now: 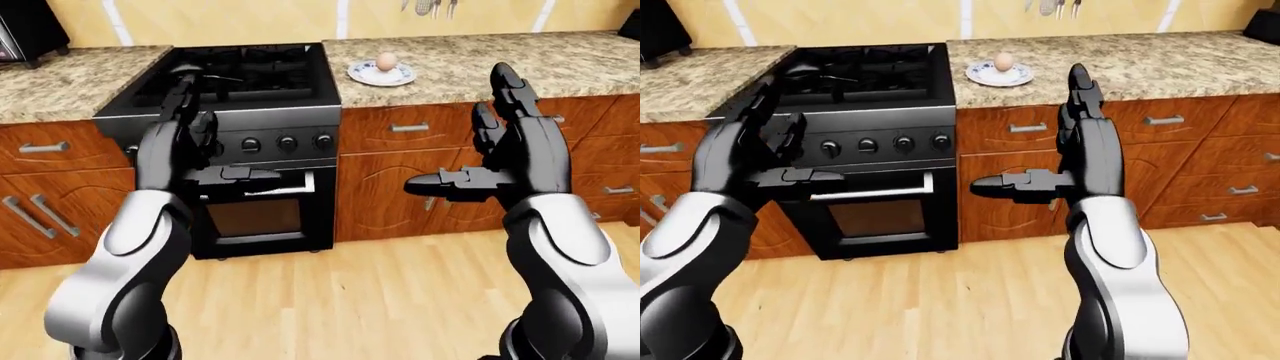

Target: Pick the egg from the plate and place it in the pan.

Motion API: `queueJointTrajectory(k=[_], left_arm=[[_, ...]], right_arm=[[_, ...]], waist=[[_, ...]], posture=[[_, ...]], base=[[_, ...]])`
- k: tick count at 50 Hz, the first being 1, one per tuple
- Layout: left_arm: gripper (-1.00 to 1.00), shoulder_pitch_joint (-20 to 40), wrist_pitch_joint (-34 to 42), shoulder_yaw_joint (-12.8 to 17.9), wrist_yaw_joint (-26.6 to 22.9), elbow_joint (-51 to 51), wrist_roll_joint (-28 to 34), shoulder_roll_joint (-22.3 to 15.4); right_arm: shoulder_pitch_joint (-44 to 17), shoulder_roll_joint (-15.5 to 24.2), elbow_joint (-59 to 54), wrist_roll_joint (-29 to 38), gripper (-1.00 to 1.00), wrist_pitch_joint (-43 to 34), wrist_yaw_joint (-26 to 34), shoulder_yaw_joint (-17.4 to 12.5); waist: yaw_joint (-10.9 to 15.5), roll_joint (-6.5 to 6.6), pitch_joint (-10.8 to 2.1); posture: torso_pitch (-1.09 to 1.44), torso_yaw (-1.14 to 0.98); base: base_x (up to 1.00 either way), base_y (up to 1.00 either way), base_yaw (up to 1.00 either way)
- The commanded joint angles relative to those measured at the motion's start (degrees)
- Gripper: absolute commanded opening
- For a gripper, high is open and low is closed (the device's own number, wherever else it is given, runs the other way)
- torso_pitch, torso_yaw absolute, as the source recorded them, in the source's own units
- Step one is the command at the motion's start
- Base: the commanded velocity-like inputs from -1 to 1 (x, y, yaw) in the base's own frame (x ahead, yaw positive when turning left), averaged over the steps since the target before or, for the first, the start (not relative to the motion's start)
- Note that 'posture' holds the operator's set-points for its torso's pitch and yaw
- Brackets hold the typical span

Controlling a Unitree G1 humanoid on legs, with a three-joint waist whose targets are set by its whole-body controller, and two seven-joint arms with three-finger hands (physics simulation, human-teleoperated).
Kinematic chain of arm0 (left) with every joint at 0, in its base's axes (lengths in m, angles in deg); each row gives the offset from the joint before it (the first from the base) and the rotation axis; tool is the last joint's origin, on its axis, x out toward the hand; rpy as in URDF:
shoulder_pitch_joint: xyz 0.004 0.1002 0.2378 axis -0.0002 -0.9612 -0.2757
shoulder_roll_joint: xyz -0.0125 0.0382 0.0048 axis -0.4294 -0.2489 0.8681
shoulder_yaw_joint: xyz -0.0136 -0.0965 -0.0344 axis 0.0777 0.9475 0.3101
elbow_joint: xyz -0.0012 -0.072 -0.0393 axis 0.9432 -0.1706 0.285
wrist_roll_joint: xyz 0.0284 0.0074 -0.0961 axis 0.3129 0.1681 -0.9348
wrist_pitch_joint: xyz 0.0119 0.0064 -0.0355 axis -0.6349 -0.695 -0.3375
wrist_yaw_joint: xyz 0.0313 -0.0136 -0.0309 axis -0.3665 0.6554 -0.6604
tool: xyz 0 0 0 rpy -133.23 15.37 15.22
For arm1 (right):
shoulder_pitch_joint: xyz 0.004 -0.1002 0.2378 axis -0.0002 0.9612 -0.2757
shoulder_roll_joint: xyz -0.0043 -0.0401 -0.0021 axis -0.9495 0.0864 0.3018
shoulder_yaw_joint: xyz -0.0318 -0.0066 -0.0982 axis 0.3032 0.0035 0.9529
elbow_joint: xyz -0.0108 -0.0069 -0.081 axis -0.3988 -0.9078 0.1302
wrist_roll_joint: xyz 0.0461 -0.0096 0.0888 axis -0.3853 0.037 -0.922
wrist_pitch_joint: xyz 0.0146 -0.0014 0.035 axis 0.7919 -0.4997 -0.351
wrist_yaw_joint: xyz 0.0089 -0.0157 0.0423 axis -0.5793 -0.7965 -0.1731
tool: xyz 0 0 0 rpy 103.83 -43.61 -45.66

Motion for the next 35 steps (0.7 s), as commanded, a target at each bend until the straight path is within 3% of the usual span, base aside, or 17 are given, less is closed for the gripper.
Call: queueJointTrajectory(k=[1,5,7,8,10,13,16,18,20,21,22,23,29,31,33,34,35], left_arm=[[1.0,1.68,-1.83,1.26,0.5,2.0,0.45,-0.74],[1.0,1.52,-1.95,0.86,0.66,2.11,0.52,-0.52],[1.0,1.88,-1.39,1.2,0.76,2.3,0.27,-0.61],[1.0,1.83,-1.59,1.12,0.76,2.15,0.36,-0.61],[1.0,1.42,-2.11,0.52,0.66,2.15,0.68,-0.37],[1.0,1.82,-1.3,0.84,0.73,2.6,0.43,-0.33],[1.0,1.67,-1.72,0.69,0.58,2.31,0.64,-0.37],[1.0,1.6,-1.67,0.67,0.54,2.46,0.74,-0.41],[1.0,1.3,-2.11,0.44,0.32,2.27,1.03,-0.31],[1.0,1.37,-1.9,0.51,0.34,2.4,1.01,-0.28],[1.0,1.42,-1.71,0.6,0.29,2.51,0.97,-0.3],[1.0,1.35,-1.78,0.57,0.28,2.51,1.05,-0.25],[1.0,1.52,-1.45,0.45,0.27,2.64,1.26,-0.17],[1.0,1.45,-1.61,0.41,0.14,2.47,1.45,-0.15],[1.0,1.66,-1.18,0.42,0.26,2.72,1.43,-0.06],[1.0,1.58,-1.48,0.37,0.13,2.52,1.57,-0.07],[1.0,1.66,-1.41,0.44,0.07,2.52,1.56,-0.08]], right_arm=[[-1.51,0.16,1.65,-0.38,1.0,2.16,0.23,0.41],[-1.19,0.36,1.44,-0.35,1.0,2.51,0.49,0.52],[-1.69,0.41,1.79,-0.35,1.0,1.81,0.43,0.3],[-1.2,0.38,1.15,-0.27,1.0,2.86,0.54,0.43],[-1.29,0.26,1.38,-0.25,1.0,2.49,0.56,0.63],[-1.42,0.24,1.72,-0.35,1.0,1.93,0.72,0.64],[-1.13,0.18,1.29,-0.26,1.0,2.62,0.82,0.69],[-1.46,0.15,1.65,-0.24,1.0,1.97,0.75,0.81],[-1.56,0.19,1.71,-0.24,1.0,1.79,0.88,0.81],[-1.5,0.17,1.73,-0.23,1.0,1.78,0.91,0.8],[-1.54,0.17,1.79,-0.21,1.0,1.68,0.93,0.89],[-1.4,0.15,1.7,-0.18,1.0,1.9,0.98,0.82],[-1.4,0.07,1.4,-0.1,1.0,2.13,1.05,0.8],[-1.91,0.19,1.85,-0.24,1.0,1.3,1.1,0.44],[-1.68,0.1,1.64,-0.22,1.0,1.71,1.02,0.54],[-1.57,0.04,1.38,-0.19,1.0,2.07,0.98,0.72],[-1.45,0.01,1.33,-0.23,1.0,2.19,1.02,0.75]], waist=[[0.26,0.16,-0.85],[-0.13,3.2,-0.42],[-0.3,7.06,-1.76],[0.33,4.54,-1.21],[0.29,5.15,-1.1],[0.44,3.75,-1.52],[0.58,1.96,-0.82],[0.79,-0.07,-0.97],[0.76,-4.05,-2.09],[0.3,-1.07,-1.38],[0.72,-2.28,-1.39],[0.36,-2.06,-1.46],[0.25,1.16,-0.49],[-0.09,3.23,-0.6],[-0.32,7.08,-1.89],[0.27,4.33,-1.27],[-0.04,5.55,-1.07]], posture=[[0.0,0.0],[0.0,0.0],[0.0,0.0],[0.0,0.0],[0.0,0.0],[0.0,0.0],[0.0,0.0],[0.0,0.0],[0.0,0.0],[0.0,0.0],[0.0,0.0],[0.0,0.0],[0.0,0.0],[0.0,0.0],[0.0,0.0],[0.0,0.0],[0.0,0.0]], base=[[0.13,0.0,0.0],[0.13,0.0,0.0],[0.13,0.0,0.0],[0.14,0.0,0.0],[0.14,0.0,0.0],[0.13,0.0,0.0],[0.13,0.0,0.0],[0.13,0.0,0.0],[0.14,0.0,0.0],[0.13,0.0,0.0],[0.13,0.0,0.0],[0.14,0.0,0.0],[0.13,0.0,0.0],[0.13,0.0,0.0],[0.14,0.0,0.0],[0.14,0.0,0.0],[0.13,0.0,0.0]])
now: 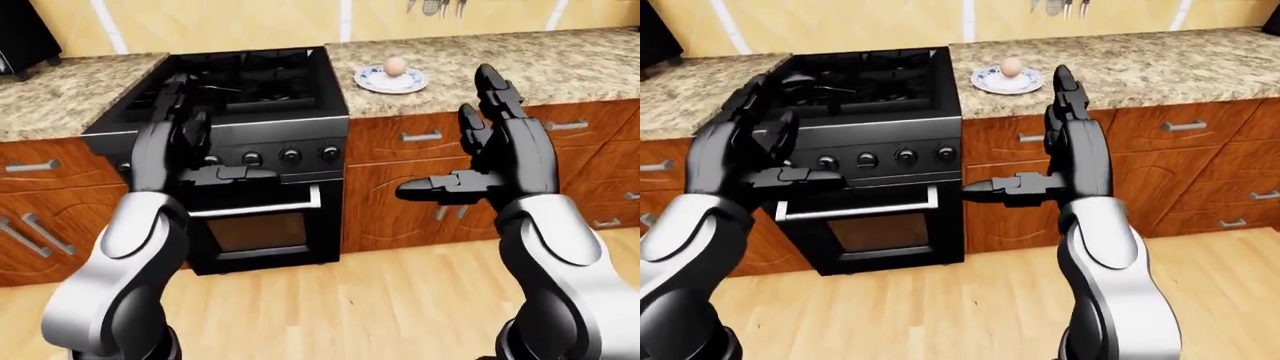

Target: Pick the egg from the plate and place it in the pan.

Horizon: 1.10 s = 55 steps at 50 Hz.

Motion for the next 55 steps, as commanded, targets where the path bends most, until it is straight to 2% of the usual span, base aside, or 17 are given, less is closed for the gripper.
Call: queueJointTrajectory(k=[1,8,11,12,14,20,24,25,27,34,37,38,40,47,50,51,55], left_arm=[[1.0,2.12,-1.32,0.13,-0.13,1.72,-0.11,-0.34],[1.0,2.35,-1.04,0.33,-0.08,1.93,-0.36,-0.39],[1.0,2.22,-1.23,0.23,-0.1,1.89,-0.3,-0.41],[1.0,2.2,-1.15,0.19,-0.04,2.0,-0.3,-0.37],[1.0,2.59,-0.58,0.53,0.11,2.38,-0.68,-0.46],[1.0,2.48,-0.76,0.28,0.15,2.31,-0.71,-0.44],[1.0,2.63,-0.32,0.41,0.32,2.73,-1.0,-0.39],[1.0,2.65,-0.37,0.51,0.28,2.65,-1.06,-0.43],[1.0,2.73,-0.17,0.63,0.4,2.73,-1.24,-0.47],[1.0,2.97,0.47,0.79,0.93,3.45,-1.96,-0.53],[1.0,2.66,0.15,0.33,1.04,3.34,-1.78,-0.46],[1.0,2.65,0.15,0.26,1.05,3.43,-1.8,-0.43],[1.0,2.33,-0.63,0.16,0.71,2.86,-1.52,-0.51],[1.0,2.58,-0.07,0.05,0.73,3.13,-1.36,-0.36],[1.0,2.84,0.27,0.25,0.8,3.18,-1.46,-0.43],[1.0,2.81,0.15,0.18,0.77,3.07,-1.38,-0.45],[1.0,2.68,-0.07,0.14,0.64,2.99,-1.28,-0.48]], right_arm=[[-1.54,0.72,1.4,0.29,1.0,1.9,-0.22,-0.77],[-1.49,0.68,1.36,0.4,1.0,2.05,-0.24,-0.61],[-1.74,0.64,1.6,0.43,1.0,1.62,-0.32,-0.53],[-1.69,0.66,1.63,0.45,1.0,1.62,-0.31,-0.55],[-1.48,0.72,1.55,0.53,1.0,1.93,-0.21,-0.63],[-1.72,0.68,1.63,0.49,1.0,1.61,-0.19,-0.63],[-1.24,0.67,1.13,0.55,1.0,2.53,-0.03,-0.56],[-1.35,0.64,1.36,0.54,1.0,2.21,-0.06,-0.53],[-1.26,0.59,1.18,0.59,1.0,2.43,-0.04,-0.42],[-0.81,0.32,1.2,0.68,1.0,2.82,0.13,-0.26],[-0.73,0.32,1.11,0.62,1.0,3.13,0.25,-0.41],[-0.73,0.26,1.13,0.6,1.0,3.11,0.23,-0.32],[-0.74,0.2,1.17,0.61,1.0,3.05,0.19,-0.24],[-1.21,0.41,1.48,0.26,1.0,2.44,0.18,-0.84],[-1.21,0.42,1.22,0.26,1.0,2.69,0.06,-0.65],[-1.24,0.41,1.19,0.23,1.0,2.67,0.04,-0.67],[-1.15,0.48,1.24,0.21,1.0,2.72,-0.02,-0.65]], waist=[[-0.34,0.49,-1.34],[0.06,-3.57,-1.17],[0.26,-8.51,-2.16],[-0.35,-5.91,-1.52],[-0.22,-6.76,-1.45],[-0.35,-3.69,-0.57],[-0.9,2.12,-1.92],[-0.27,-0.36,-1.37],[-0.35,0.37,-1.32],[0.12,-3.53,-1.13],[0.27,-8.4,-2.15],[-0.26,-5.83,-1.51],[-0.16,-6.67,-1.41],[-0.48,-2.96,-0.62],[-0.92,1.72,-1.75],[-0.31,-0.39,-1.51],[-0.2,-0.48,-1.68]], posture=[[0.0,0.0],[0.0,0.0],[0.0,0.0],[0.0,0.0],[0.0,0.0],[0.0,0.0],[0.0,0.0],[0.0,0.0],[0.0,0.0],[0.0,0.0],[0.0,0.0],[0.0,0.0],[0.0,0.0],[0.0,0.0],[0.0,0.0],[0.0,0.0],[0.0,0.0]], base=[[0.13,0.0,0.0],[0.12,-0.01,0.0],[0.14,-0.01,0.0],[0.13,-0.02,0.0],[0.14,-0.01,0.0],[0.13,-0.01,0.0],[0.13,-0.01,0.0],[0.14,-0.02,0.0],[0.13,-0.02,0.0],[0.13,-0.01,0.0],[0.14,-0.02,0.0],[0.12,-0.02,0.0],[0.13,0.0,0.0],[0.13,-0.01,0.0],[0.14,-0.01,0.0],[0.14,-0.01,0.0],[0.14,-0.03,0.0]])
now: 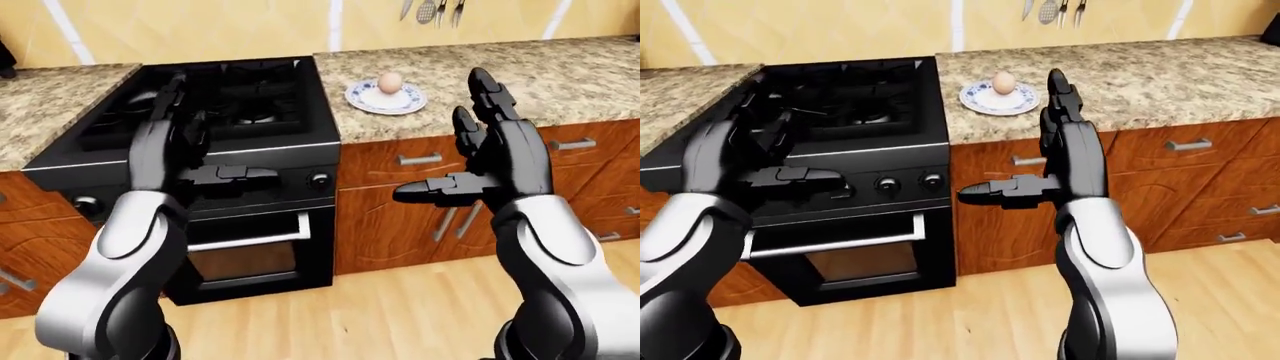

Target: Pick the egg from the plate and place it in the pan.

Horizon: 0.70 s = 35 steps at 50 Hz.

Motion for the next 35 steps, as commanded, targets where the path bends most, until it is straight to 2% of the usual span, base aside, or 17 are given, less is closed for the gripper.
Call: queueJointTrajectory(k=[1,5,7,8,9,12,17,19,21,22,23,24,27,30,32,34,35], left_arm=[[1.0,1.83,-1.98,-0.15,-0.39,2.0,-0.39,-0.26],[1.0,1.67,-2.48,-0.26,-0.63,1.71,-0.13,-0.32],[1.0,1.8,-2.05,-0.21,-0.48,2.03,-0.22,-0.24],[1.0,1.69,-2.28,-0.18,-0.61,1.92,-0.17,-0.27],[1.0,1.71,-2.2,-0.12,-0.58,1.97,-0.18,-0.27],[1.0,1.86,-1.76,0.04,-0.48,2.26,-0.33,-0.27],[1.0,1.75,-1.71,-0.01,-0.39,2.43,-0.36,-0.25],[1.0,1.87,-1.48,0.01,-0.29,2.62,-0.47,-0.2],[1.0,1.77,-1.81,-0.43,-0.51,2.64,-0.31,-0.21],[1.0,1.62,-2.18,-0.54,-0.68,2.4,-0.13,-0.21],[1.0,1.55,-2.41,-0.53,-0.84,2.21,-0.01,-0.23],[1.0,1.64,-2.26,-0.53,-0.79,2.23,0.01,-0.19],[1.0,1.45,-2.63,-0.69,-1.03,2.03,0.34,-0.11],[1.0,1.38,-2.78,-0.85,-1.28,2.02,0.54,0.04],[1.0,1.25,-3.11,-0.87,-1.51,1.74,0.77,0.03],[1.0,1.16,-3.28,-0.97,-1.64,1.69,0.95,0.11],[1.0,1.33,-3.04,-0.82,-1.62,1.74,0.92,0.14]], right_arm=[[-1.38,0.66,1.59,0.73,1.0,2.65,-0.5,-0.96],[-1.4,0.57,1.7,0.78,1.0,2.53,-0.59,-0.82],[-1.58,0.55,1.94,0.76,1.0,2.1,-0.64,-0.74],[-1.67,0.55,2.05,0.76,1.0,1.9,-0.66,-0.74],[-1.79,0.56,2.28,0.76,1.0,1.57,-0.7,-0.72],[-1.7,0.56,2.46,0.76,1.0,1.46,-0.68,-0.75],[-1.66,0.6,2.5,0.75,1.0,1.51,-0.6,-0.89],[-2.01,0.63,2.83,0.7,1.0,0.89,-0.67,-0.96],[-1.9,0.65,2.68,0.66,1.0,1.24,-0.59,-0.94],[-2.35,0.68,2.91,0.65,1.0,0.59,-0.7,-0.9],[-2.45,0.73,2.89,0.64,1.0,0.52,-0.69,-0.99],[-2.14,0.75,2.6,0.65,1.0,1.11,-0.6,-1.01],[-2.17,0.7,2.56,0.68,1.0,0.96,-0.68,-0.87],[-1.77,0.68,2.14,0.65,1.0,1.63,-0.51,-0.92],[-2.11,0.69,2.48,0.6,1.0,0.93,-0.6,-1.01],[-2.11,0.75,2.54,0.6,1.0,0.85,-0.59,-0.98],[-2.05,0.77,2.36,0.64,1.0,1.05,-0.59,-0.92]], waist=[[-0.31,0.0,-1.14],[-0.08,-2.25,-0.6],[0.17,-4.55,-0.94],[0.22,-6.58,-1.5],[0.09,-5.77,-1.28],[-0.3,-5.53,-0.99],[-0.42,-2.73,-0.22],[-0.69,-0.92,-0.23],[-0.98,2.76,-1.39],[-0.3,0.4,-0.88],[-0.59,1.31,-0.72],[-0.4,1.12,-0.75],[-0.22,-0.09,-1.29],[-0.07,-1.79,-0.65],[0.15,-3.65,-0.81],[0.21,-7.31,-1.8],[-0.31,-4.78,-1.3]], posture=[[0.0,0.0],[0.0,0.0],[0.0,0.0],[0.0,0.0],[0.0,0.0],[0.0,0.0],[0.0,0.0],[0.0,0.0],[0.0,0.0],[0.0,0.0],[0.0,0.0],[0.0,0.0],[0.0,0.0],[0.0,0.0],[0.0,0.0],[0.0,0.0],[0.0,0.0]], base=[[0.12,-0.03,0.0],[0.13,-0.04,0.0],[0.13,-0.03,0.0],[0.15,-0.03,0.0],[0.14,-0.04,0.0],[0.13,-0.04,0.0],[0.13,-0.05,0.0],[0.14,-0.05,0.0],[0.13,-0.05,0.0],[0.14,-0.05,0.0],[0.14,-0.04,0.0],[0.13,-0.04,0.0],[0.13,-0.05,0.0],[0.13,-0.05,0.0],[0.13,-0.09,0.0],[0.14,-0.1,0.0],[0.13,-0.1,0.0]])
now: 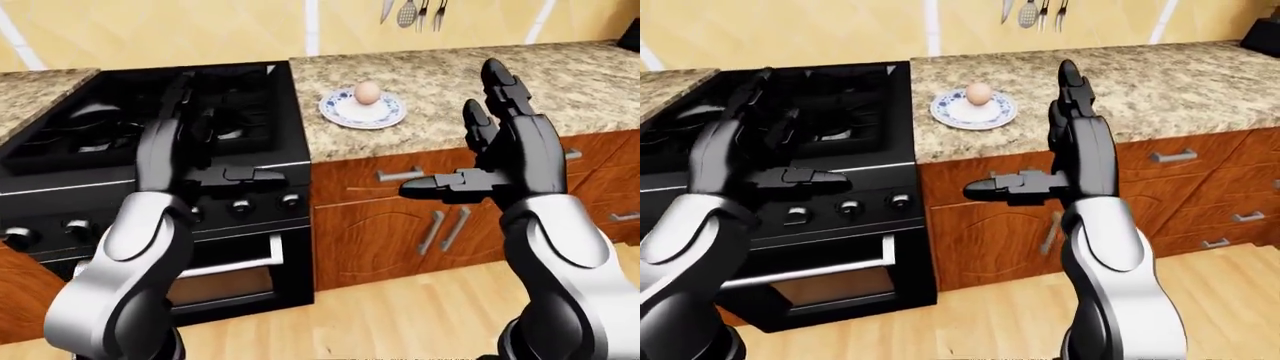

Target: Pick the egg from the plate and place it in the pan.

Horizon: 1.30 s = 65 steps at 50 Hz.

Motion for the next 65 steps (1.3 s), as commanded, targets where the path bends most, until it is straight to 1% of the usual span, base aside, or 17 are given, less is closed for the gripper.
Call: queueJointTrajectory(k=[1,8,12,13,14,21,25,26,34,38,39,47,51,52,60,64,65], left_arm=[[1.0,1.48,-1.27,0.65,-0.16,1.16,0.14,-0.71],[1.0,1.43,-1.4,0.64,-0.4,0.98,0.52,-0.65],[1.0,1.45,-1.33,0.55,-0.43,1.0,0.7,-0.57],[1.0,1.36,-1.4,0.45,-0.43,1.0,0.81,-0.51],[1.0,1.54,-1.0,0.53,-0.32,1.23,0.75,-0.47],[1.0,1.74,-0.97,0.96,-0.24,1.09,0.79,-0.49],[1.0,1.79,-0.98,1.09,-0.24,1.07,0.74,-0.5],[1.0,1.95,-0.53,1.21,-0.09,1.36,0.57,-0.51],[1.0,1.52,-1.02,0.82,-0.19,1.25,0.81,-0.5],[1.0,1.42,-1.32,0.7,-0.35,1.02,1.03,-0.48],[1.0,1.56,-1.04,0.67,-0.23,1.19,0.98,-0.41],[1.0,1.76,-0.79,0.85,-0.25,1.13,1.09,-0.37],[1.0,1.72,-0.88,0.79,-0.25,1.14,1.06,-0.4],[1.0,1.66,-1.07,0.87,-0.36,1.0,1.08,-0.46],[1.0,1.43,-1.28,0.56,-0.4,1.12,1.35,-0.39],[1.0,1.68,-0.92,0.66,-0.36,1.26,1.29,-0.35],[1.0,1.8,-0.64,0.71,-0.26,1.39,1.22,-0.33]], right_arm=[[-1.24,0.15,0.81,0.24,1.0,1.57,-0.12,0.01],[-1.06,0.14,0.63,0.31,1.0,1.96,-0.07,0.05],[-1.12,0.1,0.73,0.36,1.0,1.81,-0.12,0.18],[-0.93,0.11,0.49,0.42,1.0,2.21,-0.07,0.26],[-0.92,0.11,0.4,0.46,1.0,2.34,-0.05,0.34],[-1.28,0.01,1.14,0.6,1.0,1.27,-0.03,0.35],[-0.78,-0.02,0.51,0.72,1.0,2.42,0.15,0.4],[-0.78,-0.04,0.57,0.74,1.0,2.37,0.14,0.43],[-0.77,-0.03,0.82,0.77,1.0,2.07,0.29,0.26],[-0.71,-0.01,0.61,0.77,1.0,2.35,0.37,0.14],[-0.97,-0.02,0.9,0.74,1.0,1.82,0.29,0.14],[-1.7,-0.12,1.36,0.78,1.0,0.65,-0.01,0.52],[-2.09,-0.04,1.68,0.7,1.0,0.06,0.02,0.35],[-2.09,-0.06,1.7,0.68,1.0,0.05,0.02,0.34],[-2.27,0.05,2.15,0.57,1.0,-0.33,0.09,0.22],[-2.18,0.07,1.87,0.6,1.0,-0.07,0.08,0.22],[-2.1,0.08,1.78,0.59,1.0,0.08,0.12,0.23]], waist=[[0.47,-0.93,-1.08],[0.15,2.15,-0.19],[-0.33,7.59,-1.55],[0.35,4.81,-0.83],[-0.09,6.19,-0.93],[0.55,2.91,-0.75],[0.68,-3.46,-2.03],[0.31,-0.4,-1.26],[0.16,2.11,-0.2],[-0.38,7.6,-1.54],[0.27,4.92,-0.98],[0.54,2.9,-0.8],[0.74,-2.63,-1.54],[0.24,-0.4,-1.21],[0.15,2.23,-0.26],[-0.43,7.1,-0.9],[0.23,4.88,-0.75]], posture=[[0.0,0.0],[0.0,0.0],[0.0,0.0],[0.0,0.0],[0.0,0.0],[0.0,0.0],[0.0,0.0],[0.0,0.0],[0.0,0.0],[0.0,0.0],[0.0,0.0],[0.0,0.0],[0.0,0.0],[0.0,0.0],[0.0,0.0],[0.0,0.0],[0.0,0.0]], base=[[0.13,-0.11,0.0],[0.13,-0.1,0.0],[0.14,-0.09,0.0],[0.12,-0.11,0.0],[0.13,-0.09,0.0],[0.13,-0.1,0.0],[0.13,-0.1,0.0],[0.13,-0.09,0.0],[0.14,-0.1,0.0],[0.13,-0.1,0.0],[0.13,-0.09,0.0],[0.13,-0.1,0.0],[0.13,-0.09,0.0],[0.12,-0.09,0.0],[0.13,-0.1,0.0],[0.14,-0.1,0.0],[0.14,-0.09,0.0]])
